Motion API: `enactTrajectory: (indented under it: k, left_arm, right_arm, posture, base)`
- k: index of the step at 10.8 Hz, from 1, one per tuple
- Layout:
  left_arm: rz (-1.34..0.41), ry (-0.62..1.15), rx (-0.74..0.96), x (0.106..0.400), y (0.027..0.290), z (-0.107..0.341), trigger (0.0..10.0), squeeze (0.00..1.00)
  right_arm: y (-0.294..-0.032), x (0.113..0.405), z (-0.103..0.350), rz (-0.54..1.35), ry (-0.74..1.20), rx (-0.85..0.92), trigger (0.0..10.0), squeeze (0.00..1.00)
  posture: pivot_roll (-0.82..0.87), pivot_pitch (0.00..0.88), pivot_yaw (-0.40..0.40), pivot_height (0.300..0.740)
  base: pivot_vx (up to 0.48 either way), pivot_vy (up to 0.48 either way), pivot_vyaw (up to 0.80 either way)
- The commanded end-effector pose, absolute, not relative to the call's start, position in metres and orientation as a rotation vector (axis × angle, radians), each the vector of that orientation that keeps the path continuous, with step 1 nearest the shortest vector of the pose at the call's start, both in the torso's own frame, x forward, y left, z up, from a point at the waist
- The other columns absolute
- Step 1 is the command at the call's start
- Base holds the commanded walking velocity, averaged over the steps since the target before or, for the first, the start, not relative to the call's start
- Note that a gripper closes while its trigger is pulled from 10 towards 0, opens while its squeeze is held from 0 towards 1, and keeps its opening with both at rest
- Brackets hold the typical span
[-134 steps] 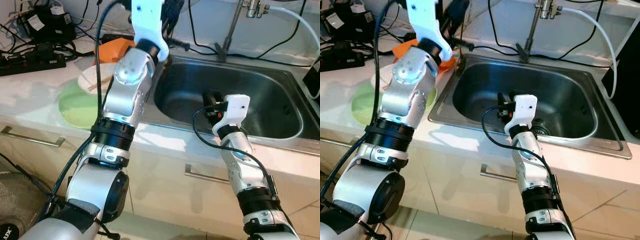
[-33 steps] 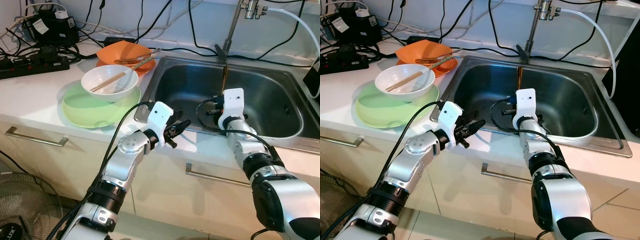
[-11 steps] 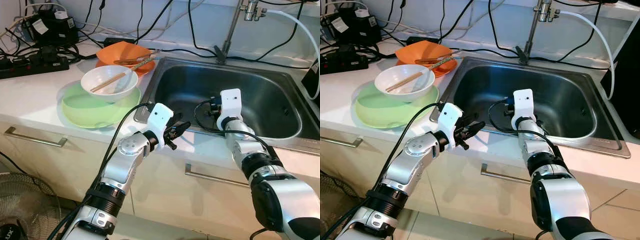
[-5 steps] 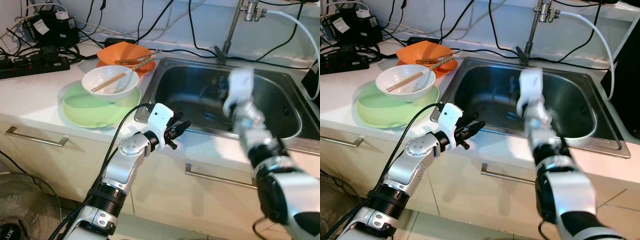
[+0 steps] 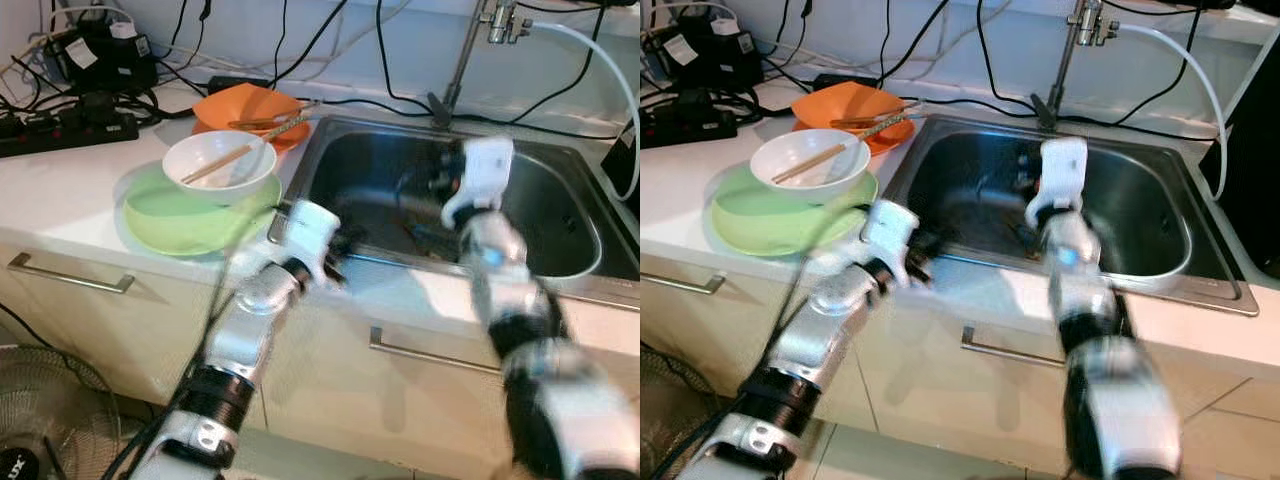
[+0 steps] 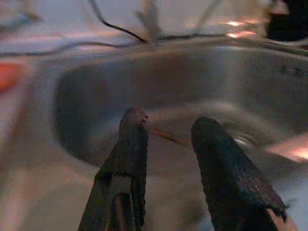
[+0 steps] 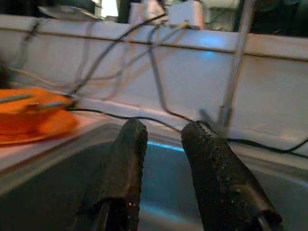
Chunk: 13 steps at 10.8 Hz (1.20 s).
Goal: Kitchen organization
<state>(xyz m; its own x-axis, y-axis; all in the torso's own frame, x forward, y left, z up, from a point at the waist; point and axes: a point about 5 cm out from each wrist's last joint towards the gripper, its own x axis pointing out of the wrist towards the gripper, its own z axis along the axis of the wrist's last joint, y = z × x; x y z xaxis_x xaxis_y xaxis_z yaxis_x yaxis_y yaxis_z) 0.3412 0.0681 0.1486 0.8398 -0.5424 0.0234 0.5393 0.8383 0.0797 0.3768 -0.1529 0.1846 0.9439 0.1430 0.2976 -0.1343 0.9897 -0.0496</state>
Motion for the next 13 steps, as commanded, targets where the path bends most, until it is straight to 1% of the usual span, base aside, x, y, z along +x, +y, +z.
enactTrajectory:
  k: [1,2,4,5,7,11,12,13]
  left_arm:
    - [-0.514,-0.119,0.07,0.346,0.07,0.161,10.0,0.0]
    - [-0.47,-0.174,0.049,0.348,0.074,0.168,10.0,0.0]
    - [-0.396,-0.265,0.027,0.35,0.083,0.183,10.0,0.0]
    - [-0.357,-0.282,0.034,0.352,0.087,0.186,10.0,0.0]
    - [-0.238,-0.325,0.035,0.361,0.104,0.198,10.0,0.0]
    - [-0.116,-0.306,0.042,0.379,0.125,0.211,10.0,0.0]
    - [-0.072,-0.268,-0.039,0.382,0.133,0.209,10.0,0.0]
    - [-0.054,-0.256,-0.061,0.382,0.137,0.207,10.0,0.0]
  right_arm:
    - [-0.149,0.368,0.186,0.175,-0.335,0.013,10.0,0.0]
    - [-0.141,0.357,0.176,0.208,-0.333,0.041,10.0,0.0]
    - [-0.135,0.348,0.16,0.208,-0.303,0.083,10.0,0.0]
    - [-0.132,0.348,0.158,0.205,-0.286,0.095,10.0,0.0]
    - [-0.115,0.346,0.158,0.242,-0.253,0.126,10.0,0.0]
    - [-0.102,0.344,0.155,0.261,-0.231,0.148,10.0,0.0]
    - [-0.102,0.345,0.154,0.254,-0.219,0.147,10.0,0.0]
    - [-0.102,0.345,0.153,0.252,-0.214,0.149,10.0,0.0]
  posture:
    - [0.15,0.0,-0.036,0.74]
    - [0.15,0.0,-0.032,0.74]
    - [0.14,0.0,-0.024,0.74]
    - [0.14,0.0,-0.024,0.74]
    - [0.16,0.0,-0.024,0.74]
    - [0.17,0.0,-0.02,0.74]
    - [0.17,0.0,-0.02,0.74]
    - [0.17,0.0,-0.022,0.74]
  base:
    - [0.0,0.0,0.0]
    - [0.0,0.0,0.0]
    - [0.0,0.0,0.0]
    - [0.0,0.0,0.0]
    - [0.0,0.0,0.0]
    - [0.0,0.0,0.0]
    - [0.0,0.0,0.0]
    - [0.0,0.0,0.0]
